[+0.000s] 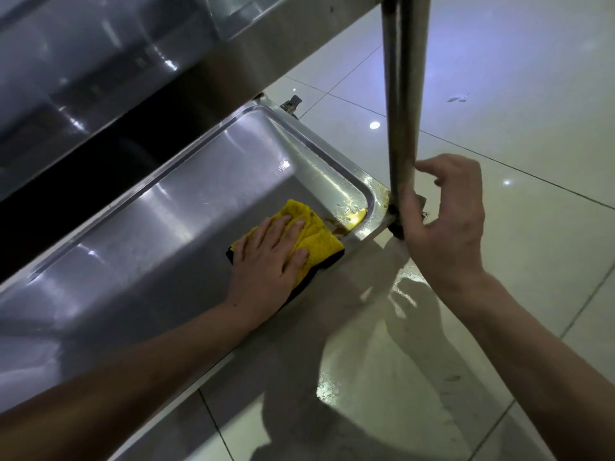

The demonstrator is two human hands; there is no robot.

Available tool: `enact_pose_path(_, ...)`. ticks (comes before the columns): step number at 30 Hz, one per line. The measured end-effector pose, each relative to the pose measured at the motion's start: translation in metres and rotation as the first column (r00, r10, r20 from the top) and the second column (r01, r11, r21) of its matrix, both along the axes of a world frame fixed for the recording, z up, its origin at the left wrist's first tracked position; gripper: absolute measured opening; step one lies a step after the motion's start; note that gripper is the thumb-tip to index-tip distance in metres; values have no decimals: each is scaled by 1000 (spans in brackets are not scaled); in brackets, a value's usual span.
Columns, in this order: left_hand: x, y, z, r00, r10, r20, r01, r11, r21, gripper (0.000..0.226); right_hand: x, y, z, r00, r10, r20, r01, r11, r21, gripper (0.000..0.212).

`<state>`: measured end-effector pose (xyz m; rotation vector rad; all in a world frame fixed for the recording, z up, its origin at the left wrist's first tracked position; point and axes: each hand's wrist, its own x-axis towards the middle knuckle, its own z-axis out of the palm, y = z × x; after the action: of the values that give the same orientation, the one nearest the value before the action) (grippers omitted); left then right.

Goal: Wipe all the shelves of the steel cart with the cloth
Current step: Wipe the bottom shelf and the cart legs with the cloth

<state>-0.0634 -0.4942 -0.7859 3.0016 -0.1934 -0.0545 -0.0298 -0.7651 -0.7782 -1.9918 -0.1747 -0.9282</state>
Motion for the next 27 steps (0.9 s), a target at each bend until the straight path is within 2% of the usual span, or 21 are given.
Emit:
enact_pose_path(4, 2, 0, 1, 1000, -12, -16, 12, 1000, -6, 61, 12, 3, 19, 998, 8, 58, -9, 1000, 20, 34)
enact_pose_path(8, 3, -3, 2, 1000, -4, -20, 3, 1000, -19, 60, 24, 10, 33, 999, 45, 2, -45, 998, 35, 53)
enact_pose_path(14, 39, -14, 4, 999, 17, -36, -16, 1000, 25, 59, 27, 18, 36, 1000, -1, 9, 1, 999, 37, 41)
enact_pose_path(20, 100, -29, 3, 998, 67, -9, -67, 998, 3, 54, 27, 17, 35, 1000, 9, -1, -9, 999, 39, 39)
enact_pose_path(27, 157, -34, 3, 986, 167, -3, -167, 986, -13, 58, 28, 12, 36, 999, 38, -11, -38, 998, 53, 42)
